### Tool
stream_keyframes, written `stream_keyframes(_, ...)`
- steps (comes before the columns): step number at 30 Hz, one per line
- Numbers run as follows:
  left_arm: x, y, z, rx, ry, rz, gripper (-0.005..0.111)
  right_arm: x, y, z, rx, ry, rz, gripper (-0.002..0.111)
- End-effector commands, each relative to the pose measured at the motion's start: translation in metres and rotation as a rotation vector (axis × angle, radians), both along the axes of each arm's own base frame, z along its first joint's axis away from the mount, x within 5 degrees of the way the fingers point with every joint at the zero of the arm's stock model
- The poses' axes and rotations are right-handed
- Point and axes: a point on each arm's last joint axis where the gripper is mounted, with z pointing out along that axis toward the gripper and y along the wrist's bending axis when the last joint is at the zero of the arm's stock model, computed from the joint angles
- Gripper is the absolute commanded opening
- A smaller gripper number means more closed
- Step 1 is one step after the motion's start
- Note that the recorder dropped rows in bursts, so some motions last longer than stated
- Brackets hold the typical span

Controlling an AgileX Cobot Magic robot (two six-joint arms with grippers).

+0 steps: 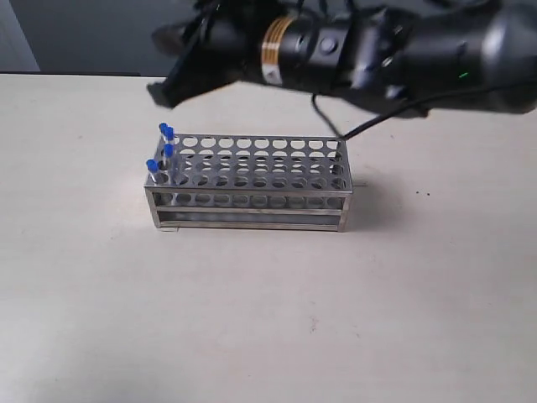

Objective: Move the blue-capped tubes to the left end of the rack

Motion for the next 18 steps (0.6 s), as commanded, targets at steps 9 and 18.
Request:
stream_keyframes(9,0.0,-0.001,0.002,-0.006,-0.011,-0.009,0.0,-0.091,-0.176,0.075,0.145,0.083,-0.417,0.0)
stream_keyframes(18,0.0,-0.001,0.002,-0.006,-0.011,-0.009,0.0,-0.145,-0.226,0.045,0.189,0.152,-0.474,0.0)
